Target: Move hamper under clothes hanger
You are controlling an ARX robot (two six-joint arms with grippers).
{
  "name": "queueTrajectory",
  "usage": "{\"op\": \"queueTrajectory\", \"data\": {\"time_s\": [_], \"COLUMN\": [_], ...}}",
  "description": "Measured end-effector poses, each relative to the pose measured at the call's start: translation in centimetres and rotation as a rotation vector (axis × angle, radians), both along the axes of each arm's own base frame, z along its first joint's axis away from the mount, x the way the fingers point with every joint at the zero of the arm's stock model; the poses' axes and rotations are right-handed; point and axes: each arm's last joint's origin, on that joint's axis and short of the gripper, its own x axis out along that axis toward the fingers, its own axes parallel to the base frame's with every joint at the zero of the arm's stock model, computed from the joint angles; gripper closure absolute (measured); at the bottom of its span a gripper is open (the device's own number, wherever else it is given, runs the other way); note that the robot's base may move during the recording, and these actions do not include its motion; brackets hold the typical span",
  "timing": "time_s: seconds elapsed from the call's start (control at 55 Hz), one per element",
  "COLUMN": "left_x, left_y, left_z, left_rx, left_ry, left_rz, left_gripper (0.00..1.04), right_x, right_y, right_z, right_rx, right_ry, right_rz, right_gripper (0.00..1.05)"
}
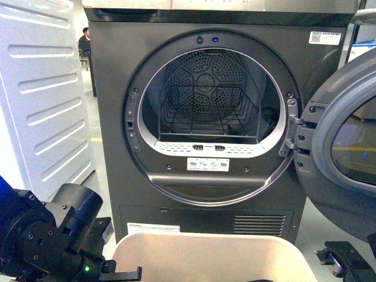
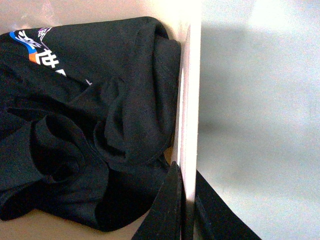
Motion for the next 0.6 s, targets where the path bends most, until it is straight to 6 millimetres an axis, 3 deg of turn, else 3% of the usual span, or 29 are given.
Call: {"op": "queueTrajectory", "data": {"time_s": [0.6], "left_x": [-0.07], "left_y": [0.07], "left_z": [-0.06], "left_rx": [0.001], "left_ry": [0.003], "left_rz": [0.002], "left_gripper": [1.0], "right_x": [-0.02], "right_y": [0.04], "right_z": [-0.01], "right_rx": [0.0], "right_ry": [0.001], "right_rz": [0.001], "right_gripper": [1.02]}}
